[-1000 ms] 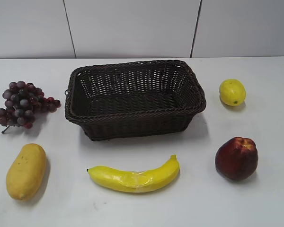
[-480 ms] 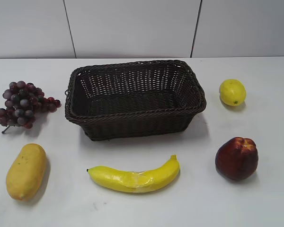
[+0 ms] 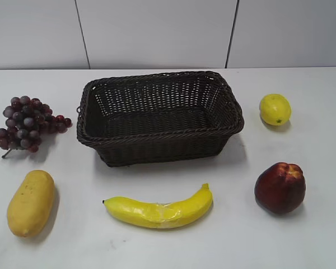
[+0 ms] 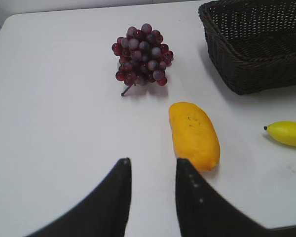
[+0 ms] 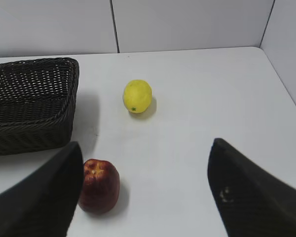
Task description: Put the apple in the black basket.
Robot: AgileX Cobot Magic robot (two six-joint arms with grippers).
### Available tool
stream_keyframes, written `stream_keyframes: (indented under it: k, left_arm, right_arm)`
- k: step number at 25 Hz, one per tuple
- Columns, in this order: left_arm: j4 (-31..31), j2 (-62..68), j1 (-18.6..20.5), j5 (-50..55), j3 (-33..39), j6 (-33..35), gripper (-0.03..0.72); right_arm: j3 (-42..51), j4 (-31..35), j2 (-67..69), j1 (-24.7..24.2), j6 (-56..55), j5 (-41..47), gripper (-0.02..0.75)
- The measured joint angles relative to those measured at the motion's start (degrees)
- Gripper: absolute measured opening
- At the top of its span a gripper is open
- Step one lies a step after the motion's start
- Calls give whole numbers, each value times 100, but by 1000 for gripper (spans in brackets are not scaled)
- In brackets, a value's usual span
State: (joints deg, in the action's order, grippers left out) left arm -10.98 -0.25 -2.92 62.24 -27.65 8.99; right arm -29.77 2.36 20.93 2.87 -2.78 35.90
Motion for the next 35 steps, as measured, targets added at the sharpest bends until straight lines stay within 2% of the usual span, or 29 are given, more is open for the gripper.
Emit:
stream_keyframes:
  k: [5,11,13,15,20,24,29,35]
  left_arm:
    - [0,0,0,0,0,0,235]
    - [0,0,0,0,0,0,235]
    - [-1,0,0,0,0,0,235]
    - [-1,0,0,0,0,0,235]
    - [-1,0,0,0,0,0,235]
    - [-1,0,0,0,0,0,235]
    - [-1,0,0,0,0,0,235]
    - [-6,0,0,0,0,0,235]
  right_arm:
    - [-2,192,1558,0,210,-389,590]
    - [-191,1769,3477,110,1878,-165,627]
    - [-414,1939,4017,315,2110,-14,637]
    - [-664,1905,4543,539,2185,51,641]
    - [-1128,1290,5693,1010,1807,40,642]
    - [-1319,1068,6409,1048,1600,-131,642]
    - [-1345,1101,7179,1054,1579,-310,639]
    - [-1394,1121,7592,1061,1579,-353,591]
